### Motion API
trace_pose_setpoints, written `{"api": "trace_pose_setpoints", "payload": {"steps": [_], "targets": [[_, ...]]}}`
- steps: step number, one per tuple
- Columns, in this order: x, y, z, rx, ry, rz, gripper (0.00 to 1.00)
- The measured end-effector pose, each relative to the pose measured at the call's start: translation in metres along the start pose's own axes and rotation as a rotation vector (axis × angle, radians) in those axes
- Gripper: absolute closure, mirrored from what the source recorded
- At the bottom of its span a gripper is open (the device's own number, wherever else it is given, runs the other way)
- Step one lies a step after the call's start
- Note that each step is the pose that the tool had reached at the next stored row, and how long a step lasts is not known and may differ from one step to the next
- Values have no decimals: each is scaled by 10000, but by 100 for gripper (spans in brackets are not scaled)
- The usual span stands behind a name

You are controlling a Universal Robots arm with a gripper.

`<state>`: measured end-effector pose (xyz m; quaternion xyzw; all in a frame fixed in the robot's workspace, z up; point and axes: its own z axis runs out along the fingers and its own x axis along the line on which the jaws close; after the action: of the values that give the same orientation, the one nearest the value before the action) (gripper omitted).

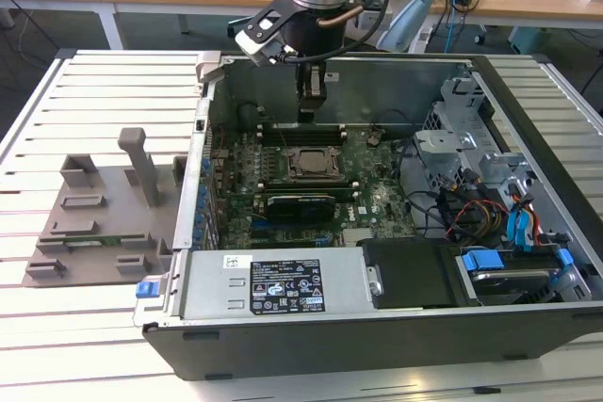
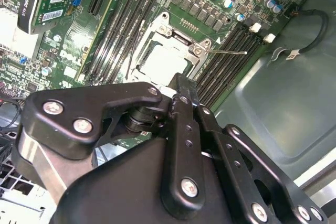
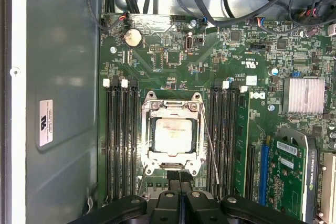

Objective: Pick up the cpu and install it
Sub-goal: 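Close the cpu cover, then install the first cpu locking lever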

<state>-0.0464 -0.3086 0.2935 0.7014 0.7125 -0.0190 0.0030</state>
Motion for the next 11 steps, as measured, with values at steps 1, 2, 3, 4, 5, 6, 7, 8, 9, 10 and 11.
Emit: {"api": "trace_pose_setpoints", "payload": {"steps": [1, 2, 3, 4, 5, 6, 7, 8, 9, 10, 11], "targets": [[0, 0, 0, 0, 0, 0, 89], [0, 0, 0, 0, 1, 0, 89], [0, 0, 0, 0, 1, 0, 89], [0, 0, 0, 0, 1, 0, 89], [0, 0, 0, 0, 1, 0, 89], [0, 0, 0, 0, 1, 0, 89], [0, 0, 0, -1, 0, -62, 89], [0, 0, 0, -12, -7, -365, 89], [0, 0, -1, -16, -13, -543, 89], [0, 0, 0, -23, -17, -761, 89], [0, 0, 0, -32, -23, -1050, 89]]}}
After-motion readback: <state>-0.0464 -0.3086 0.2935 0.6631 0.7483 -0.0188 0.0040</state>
